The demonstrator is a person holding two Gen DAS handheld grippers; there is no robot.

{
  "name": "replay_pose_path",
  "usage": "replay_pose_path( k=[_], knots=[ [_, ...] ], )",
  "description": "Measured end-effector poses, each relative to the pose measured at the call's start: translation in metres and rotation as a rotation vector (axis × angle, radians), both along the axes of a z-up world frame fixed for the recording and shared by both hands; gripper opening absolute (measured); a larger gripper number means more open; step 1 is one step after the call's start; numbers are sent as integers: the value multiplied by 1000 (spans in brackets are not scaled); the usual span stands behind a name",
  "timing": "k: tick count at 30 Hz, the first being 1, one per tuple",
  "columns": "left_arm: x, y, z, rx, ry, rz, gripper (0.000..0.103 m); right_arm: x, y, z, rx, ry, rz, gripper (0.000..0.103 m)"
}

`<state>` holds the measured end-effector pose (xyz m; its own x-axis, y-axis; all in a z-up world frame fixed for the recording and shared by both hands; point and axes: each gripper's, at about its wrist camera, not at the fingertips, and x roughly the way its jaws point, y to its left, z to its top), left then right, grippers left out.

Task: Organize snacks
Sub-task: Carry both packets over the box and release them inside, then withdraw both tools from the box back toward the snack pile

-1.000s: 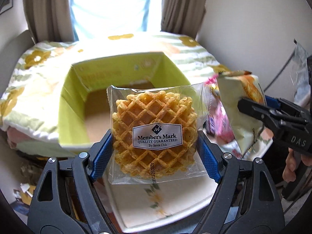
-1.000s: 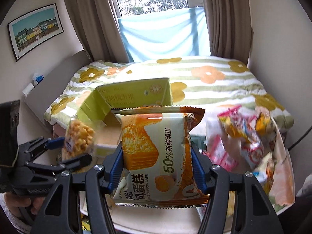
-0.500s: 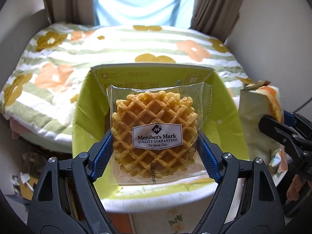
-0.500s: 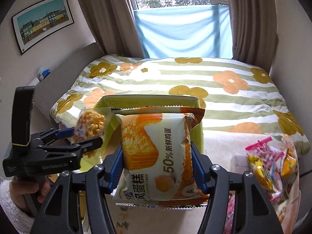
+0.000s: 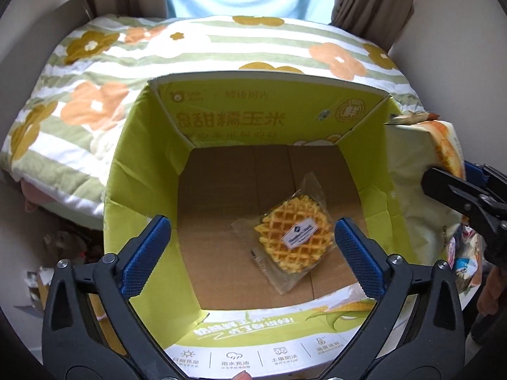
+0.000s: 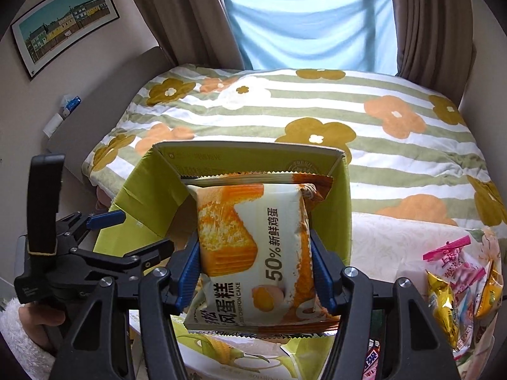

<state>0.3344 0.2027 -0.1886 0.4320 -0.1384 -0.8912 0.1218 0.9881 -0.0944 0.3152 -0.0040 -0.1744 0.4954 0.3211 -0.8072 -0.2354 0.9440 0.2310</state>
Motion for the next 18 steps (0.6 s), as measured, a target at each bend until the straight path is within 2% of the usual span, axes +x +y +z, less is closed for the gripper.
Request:
replay_pose_path(
  k=[9, 10, 11, 13, 18],
  knots=[
    [-9, 9, 0, -5, 10, 25, 102, 27, 15, -19, -52, 77, 1, 60],
    [-11, 10, 1, -4, 6, 27, 102, 29, 15, -20, -64, 83, -13, 66],
    [-13, 11, 2, -3, 3, 30, 102, 28, 14, -20, -60, 70, -22, 83],
    [-15, 14, 4, -1, -1, 35, 102, 24, 10, -17, -52, 44, -27, 103],
    [-22, 18, 8, -7, -11, 41, 102, 11, 9, -15, -81, 43, -21, 103]
  ],
)
